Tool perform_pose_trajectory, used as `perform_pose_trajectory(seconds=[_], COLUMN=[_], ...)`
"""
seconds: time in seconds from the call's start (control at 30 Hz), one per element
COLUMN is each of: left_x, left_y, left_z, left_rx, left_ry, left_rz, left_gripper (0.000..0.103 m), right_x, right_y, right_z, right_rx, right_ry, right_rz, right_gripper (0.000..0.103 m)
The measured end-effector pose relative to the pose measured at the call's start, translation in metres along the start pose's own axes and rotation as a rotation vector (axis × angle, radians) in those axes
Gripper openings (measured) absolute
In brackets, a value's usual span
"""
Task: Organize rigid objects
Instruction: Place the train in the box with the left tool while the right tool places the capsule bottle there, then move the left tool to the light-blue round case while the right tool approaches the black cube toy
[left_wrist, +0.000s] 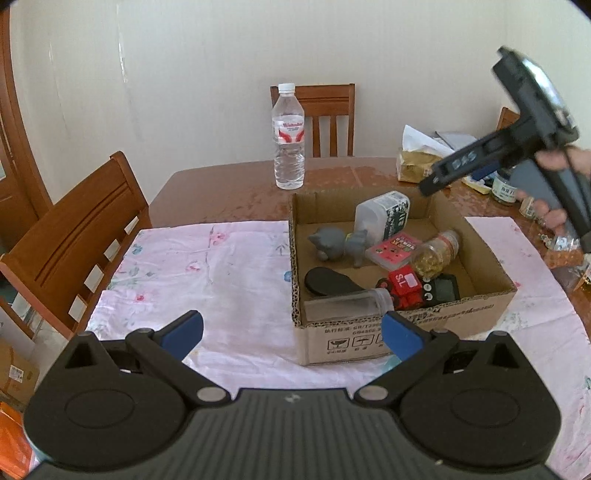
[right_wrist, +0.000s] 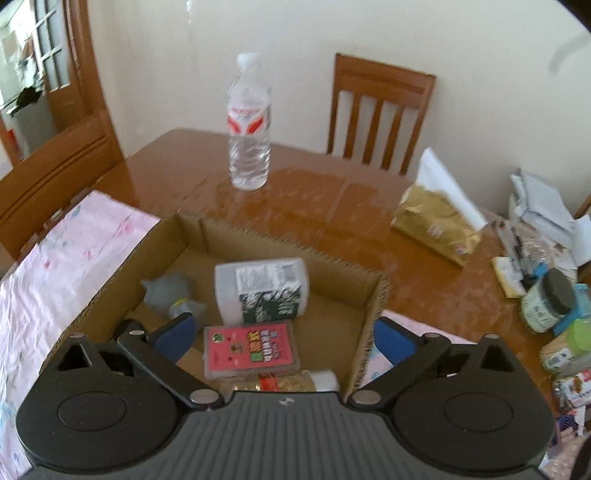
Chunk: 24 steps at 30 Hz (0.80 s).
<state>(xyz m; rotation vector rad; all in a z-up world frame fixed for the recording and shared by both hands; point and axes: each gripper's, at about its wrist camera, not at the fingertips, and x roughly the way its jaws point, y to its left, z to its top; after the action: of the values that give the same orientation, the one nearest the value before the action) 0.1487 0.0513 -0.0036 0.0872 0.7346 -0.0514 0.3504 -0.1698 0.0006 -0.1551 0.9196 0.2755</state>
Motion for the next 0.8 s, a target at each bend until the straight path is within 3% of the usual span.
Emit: perform_pose_trajectory(seconds=[0.23, 0.5, 0.63, 0.8], left_x=[0.001, -0.003, -0.002, 0.005], left_y=[-0.008, -0.012, -0.006, 0.007], left_z=[-0.006, -0.016, -0.023, -0.029], left_rx=[0.001, -0.023, -0.014, 0.017], left_ry=[0.023, 0.063, 0.074, 0.095], left_rz=[0.026, 0.097, 0.085, 0.008], left_gripper=[0.102, 0.102, 0.102, 0.102], right_x=[-0.036, -0.061, -0.072, -0.069], right_y=[-0.006, -0.007, 0.003, 0.03], right_z=[-0.024, -0.073, -0.101, -0.142], right_rx=[0.024, 0.063, 0.057, 0.059], right_ry=[-0.015, -0.013, -0.024, 0.026], right_rz=[-0.006, 0.009, 0.033, 0.089], right_gripper=[0.103, 0.103, 0.103, 0.103])
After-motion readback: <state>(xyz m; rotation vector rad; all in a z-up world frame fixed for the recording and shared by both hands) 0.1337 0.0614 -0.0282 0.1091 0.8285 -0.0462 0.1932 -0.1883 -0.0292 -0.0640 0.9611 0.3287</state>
